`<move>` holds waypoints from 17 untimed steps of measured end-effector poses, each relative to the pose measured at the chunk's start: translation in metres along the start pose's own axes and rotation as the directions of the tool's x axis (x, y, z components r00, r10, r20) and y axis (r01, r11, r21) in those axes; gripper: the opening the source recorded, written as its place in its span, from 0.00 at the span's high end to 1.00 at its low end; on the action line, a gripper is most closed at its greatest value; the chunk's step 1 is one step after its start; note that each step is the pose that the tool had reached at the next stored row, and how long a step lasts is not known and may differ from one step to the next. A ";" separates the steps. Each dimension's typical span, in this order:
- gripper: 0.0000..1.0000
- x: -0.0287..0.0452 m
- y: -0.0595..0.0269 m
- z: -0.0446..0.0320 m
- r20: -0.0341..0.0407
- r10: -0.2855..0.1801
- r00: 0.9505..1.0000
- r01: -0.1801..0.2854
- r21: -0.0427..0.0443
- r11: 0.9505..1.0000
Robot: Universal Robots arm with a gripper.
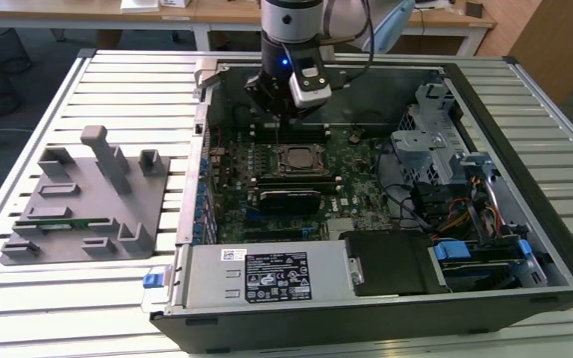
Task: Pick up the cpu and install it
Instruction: 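Install the first cpu locking lever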
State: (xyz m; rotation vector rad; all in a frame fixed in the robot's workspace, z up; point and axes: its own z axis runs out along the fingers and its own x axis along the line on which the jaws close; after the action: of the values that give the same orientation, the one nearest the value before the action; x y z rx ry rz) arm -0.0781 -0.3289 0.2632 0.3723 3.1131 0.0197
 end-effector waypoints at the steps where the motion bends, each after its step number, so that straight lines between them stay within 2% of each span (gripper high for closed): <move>1: 0.89 0.0000 0.0000 0.0001 0.000 -0.018 1.000 0.018 0.000 1.000; 4: 0.89 0.0000 0.0000 0.0006 -0.001 -0.072 0.997 0.072 0.000 0.997; 8: 0.89 0.0002 -0.0001 0.0013 -0.002 -0.136 0.991 0.136 -0.003 0.991; 9: 0.89 0.0004 -0.0002 0.0015 -0.003 -0.144 0.990 0.144 -0.010 0.990; 10: 0.89 0.0006 -0.0002 0.0018 -0.004 -0.150 0.989 0.150 -0.021 0.988; 12: 0.89 0.0007 -0.0002 0.0022 -0.007 -0.158 0.987 0.158 -0.053 0.986; 13: 0.89 0.0015 -0.0004 0.0023 -0.007 -0.162 0.987 0.161 -0.061 0.985; 17: 0.89 0.0060 -0.0018 0.0023 -0.007 -0.185 0.983 0.184 -0.060 0.981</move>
State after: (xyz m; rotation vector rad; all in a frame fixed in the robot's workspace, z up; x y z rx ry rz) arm -0.0844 -0.3292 0.2609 0.0822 3.1369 0.1128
